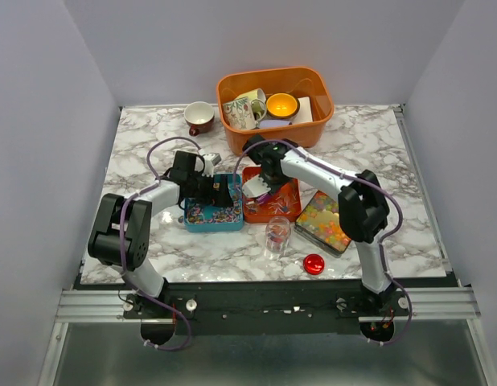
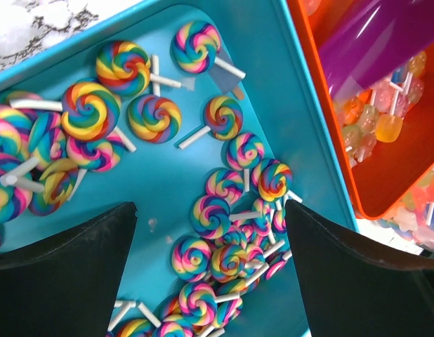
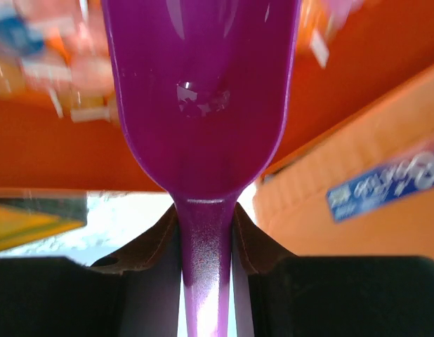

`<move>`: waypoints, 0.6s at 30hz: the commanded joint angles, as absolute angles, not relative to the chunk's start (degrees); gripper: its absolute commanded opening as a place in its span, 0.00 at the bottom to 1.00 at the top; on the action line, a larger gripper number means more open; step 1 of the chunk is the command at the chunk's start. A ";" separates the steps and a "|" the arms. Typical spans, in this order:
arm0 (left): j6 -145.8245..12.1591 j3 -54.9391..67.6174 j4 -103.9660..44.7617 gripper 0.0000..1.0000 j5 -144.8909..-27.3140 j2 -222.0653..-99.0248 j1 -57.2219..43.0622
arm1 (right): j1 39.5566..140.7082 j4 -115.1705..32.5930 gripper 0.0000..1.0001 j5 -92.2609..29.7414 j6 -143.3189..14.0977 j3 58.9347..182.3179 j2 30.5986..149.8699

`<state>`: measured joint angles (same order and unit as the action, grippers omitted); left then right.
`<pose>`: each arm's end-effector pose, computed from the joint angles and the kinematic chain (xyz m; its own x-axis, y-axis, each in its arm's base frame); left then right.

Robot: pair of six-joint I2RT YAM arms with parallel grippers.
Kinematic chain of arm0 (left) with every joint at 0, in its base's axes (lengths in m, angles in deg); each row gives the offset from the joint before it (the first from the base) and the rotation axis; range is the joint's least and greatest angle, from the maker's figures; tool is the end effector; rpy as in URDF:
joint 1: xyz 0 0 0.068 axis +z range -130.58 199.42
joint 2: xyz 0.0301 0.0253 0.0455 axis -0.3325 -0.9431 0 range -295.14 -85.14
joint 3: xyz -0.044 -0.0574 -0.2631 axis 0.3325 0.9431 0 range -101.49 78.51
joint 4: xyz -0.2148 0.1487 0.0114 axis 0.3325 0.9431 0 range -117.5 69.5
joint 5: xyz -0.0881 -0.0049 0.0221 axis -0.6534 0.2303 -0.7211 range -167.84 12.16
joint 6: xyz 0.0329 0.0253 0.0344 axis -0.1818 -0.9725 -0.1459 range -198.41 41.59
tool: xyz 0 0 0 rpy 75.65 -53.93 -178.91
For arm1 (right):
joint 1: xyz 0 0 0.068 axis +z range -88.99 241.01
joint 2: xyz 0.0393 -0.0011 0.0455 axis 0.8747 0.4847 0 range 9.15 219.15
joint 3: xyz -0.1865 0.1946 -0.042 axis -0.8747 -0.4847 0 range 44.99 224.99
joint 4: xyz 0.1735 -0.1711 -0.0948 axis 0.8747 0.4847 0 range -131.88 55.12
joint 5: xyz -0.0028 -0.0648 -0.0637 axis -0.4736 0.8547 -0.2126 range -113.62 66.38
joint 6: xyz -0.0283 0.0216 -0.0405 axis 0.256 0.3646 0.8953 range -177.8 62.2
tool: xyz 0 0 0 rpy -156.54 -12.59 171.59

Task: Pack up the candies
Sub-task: Scoop the fake candies from the storage box.

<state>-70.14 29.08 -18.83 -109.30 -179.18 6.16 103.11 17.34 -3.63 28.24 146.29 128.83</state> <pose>0.3049 -0.0910 0.1638 -0.8440 0.0728 -0.5314 0.3819 0.7773 -0.4999 0.3237 0.2761 0.2176 0.5242 -0.7899 0.3183 -0.7627 -0.6017 -0.2372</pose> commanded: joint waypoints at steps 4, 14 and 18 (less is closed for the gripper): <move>-68.92 28.32 -18.53 0.99 -110.27 -182.17 5.88 | 105.57 15.87 0.01 -9.64 32.80 143.55 131.08; -67.69 28.32 -20.20 0.99 -110.36 -183.66 5.88 | 105.92 10.23 0.01 -20.68 41.62 138.40 128.41; -67.43 28.59 -20.73 0.99 -110.62 -183.49 6.24 | 104.52 17.07 0.01 -30.19 39.06 145.62 131.41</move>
